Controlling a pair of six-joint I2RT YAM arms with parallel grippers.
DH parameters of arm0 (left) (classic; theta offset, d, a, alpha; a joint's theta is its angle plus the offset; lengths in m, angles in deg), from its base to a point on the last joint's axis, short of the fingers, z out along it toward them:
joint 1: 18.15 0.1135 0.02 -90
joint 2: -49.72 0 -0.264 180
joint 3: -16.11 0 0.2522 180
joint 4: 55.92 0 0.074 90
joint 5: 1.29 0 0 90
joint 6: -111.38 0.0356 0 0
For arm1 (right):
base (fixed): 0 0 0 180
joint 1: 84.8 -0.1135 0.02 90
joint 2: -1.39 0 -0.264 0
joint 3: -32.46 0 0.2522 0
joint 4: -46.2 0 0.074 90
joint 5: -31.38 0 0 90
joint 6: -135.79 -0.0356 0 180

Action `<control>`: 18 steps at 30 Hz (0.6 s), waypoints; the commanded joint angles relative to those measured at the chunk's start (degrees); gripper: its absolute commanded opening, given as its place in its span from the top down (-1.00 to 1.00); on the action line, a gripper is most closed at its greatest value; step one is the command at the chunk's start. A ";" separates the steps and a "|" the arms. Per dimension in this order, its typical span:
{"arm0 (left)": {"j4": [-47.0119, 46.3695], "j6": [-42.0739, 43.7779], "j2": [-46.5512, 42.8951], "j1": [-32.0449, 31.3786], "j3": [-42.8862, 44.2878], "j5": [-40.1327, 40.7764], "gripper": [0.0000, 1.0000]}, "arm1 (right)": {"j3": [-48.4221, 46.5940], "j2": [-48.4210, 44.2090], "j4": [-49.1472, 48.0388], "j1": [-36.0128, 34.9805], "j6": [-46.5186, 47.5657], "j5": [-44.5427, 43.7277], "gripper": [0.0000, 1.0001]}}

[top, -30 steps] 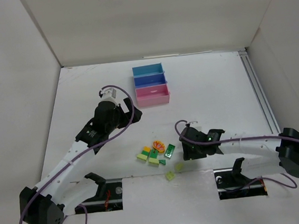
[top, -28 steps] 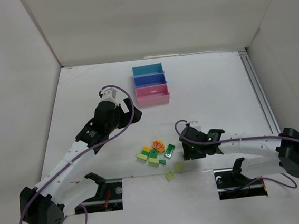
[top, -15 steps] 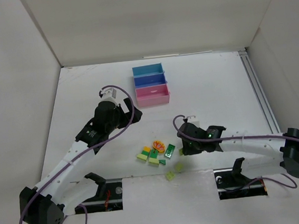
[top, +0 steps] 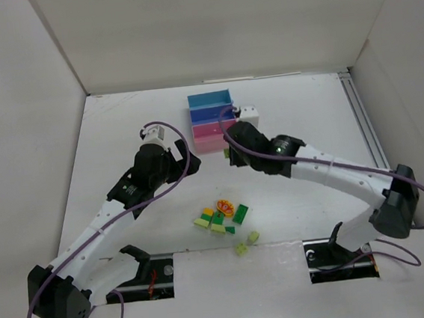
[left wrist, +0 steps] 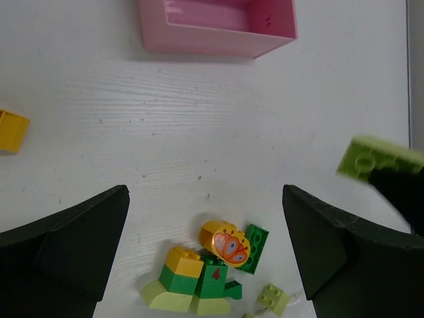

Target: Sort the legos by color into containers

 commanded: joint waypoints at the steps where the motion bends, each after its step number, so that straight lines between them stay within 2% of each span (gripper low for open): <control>1: 1.52 -0.97 -0.86 -0.22 1.82 1.42 -1.00 | -11.59 7.12 -2.45 8.50 7.26 -0.78 1.00; 3: 1.52 -0.97 -0.34 -0.22 1.82 2.20 -1.00 | -17.06 13.88 -5.08 12.13 12.00 2.65 1.00; 7: 2.05 -0.97 1.94 -0.22 4.01 3.61 -1.00 | -32.43 26.88 -9.74 17.77 19.74 2.67 1.00; 8: 2.57 -0.45 2.56 -0.22 5.24 3.62 -1.00 | -40.04 29.87 -9.75 19.34 20.63 1.80 1.00; 12: 3.19 0.17 5.90 -0.22 7.26 4.23 -1.00 | -57.48 47.07 -10.54 22.16 26.42 3.01 1.00; 15: 3.80 1.48 8.71 -0.22 9.37 4.23 -1.00 | -65.84 53.26 -11.32 24.27 26.44 5.04 0.99; 18: 3.81 2.01 10.73 -0.22 9.99 4.23 -1.00 | -65.26 56.00 -16.94 26.20 27.05 8.46 0.92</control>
